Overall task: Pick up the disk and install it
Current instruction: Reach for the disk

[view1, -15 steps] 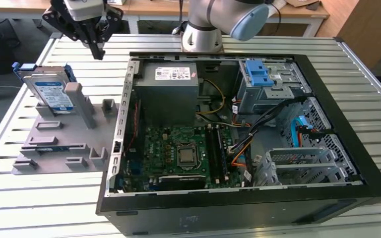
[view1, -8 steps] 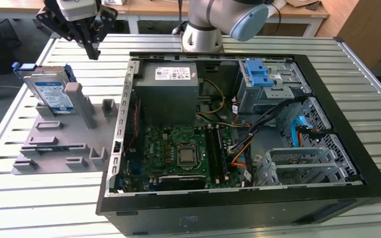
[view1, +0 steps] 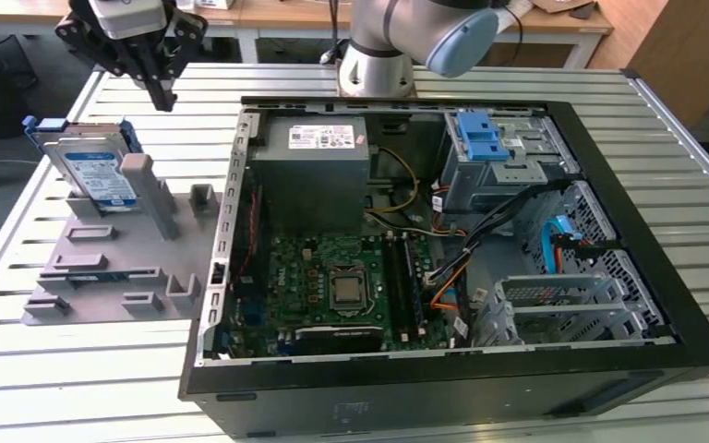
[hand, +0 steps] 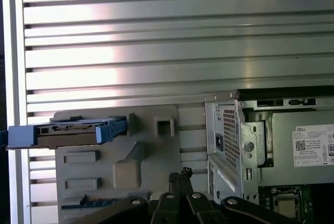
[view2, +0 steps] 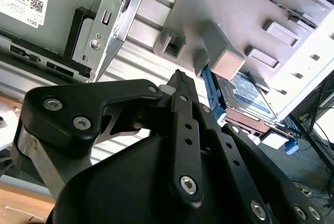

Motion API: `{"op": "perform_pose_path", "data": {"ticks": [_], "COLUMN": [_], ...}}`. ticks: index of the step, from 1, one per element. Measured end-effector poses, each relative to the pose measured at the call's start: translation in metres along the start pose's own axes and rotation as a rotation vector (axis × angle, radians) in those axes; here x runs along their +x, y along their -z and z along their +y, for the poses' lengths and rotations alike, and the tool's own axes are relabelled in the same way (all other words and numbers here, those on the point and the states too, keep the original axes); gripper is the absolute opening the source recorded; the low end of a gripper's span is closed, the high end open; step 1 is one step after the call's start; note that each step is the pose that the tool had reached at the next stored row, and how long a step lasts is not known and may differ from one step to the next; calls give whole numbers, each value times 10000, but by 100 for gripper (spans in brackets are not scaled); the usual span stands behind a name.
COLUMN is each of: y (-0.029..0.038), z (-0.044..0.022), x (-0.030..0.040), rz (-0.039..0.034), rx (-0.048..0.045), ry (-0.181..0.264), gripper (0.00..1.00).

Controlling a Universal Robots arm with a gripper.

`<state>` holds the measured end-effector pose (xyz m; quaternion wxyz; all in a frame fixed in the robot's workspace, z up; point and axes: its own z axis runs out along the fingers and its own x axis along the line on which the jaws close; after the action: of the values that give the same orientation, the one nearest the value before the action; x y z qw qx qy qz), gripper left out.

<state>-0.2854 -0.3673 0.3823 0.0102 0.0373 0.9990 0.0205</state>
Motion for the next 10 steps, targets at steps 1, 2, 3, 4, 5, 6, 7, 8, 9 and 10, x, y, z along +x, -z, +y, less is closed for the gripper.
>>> {"op": "perform_pose_path", "data": {"ticks": [1, 2, 3, 4, 5, 6, 7, 8, 9, 10], "y": [-2, -3, -4, -5, -7, -10, -11, -13, -14, -15], "z": [1, 1, 1, 2, 3, 5, 9, 15, 20, 24], "x": [6, 10, 15, 21, 29, 37, 47, 59, 71, 81], "rz": [2, 8, 19, 34, 45, 50, 53, 54, 55, 56], "rx": [-1, -1, 1, 3, 4, 4, 3, 4, 4, 4], "ry": [0, 0, 0, -1, -2, -2, -2, -3, -3, -3], "gripper": [11, 11, 11, 11, 11, 11, 11, 11, 11, 11]}}
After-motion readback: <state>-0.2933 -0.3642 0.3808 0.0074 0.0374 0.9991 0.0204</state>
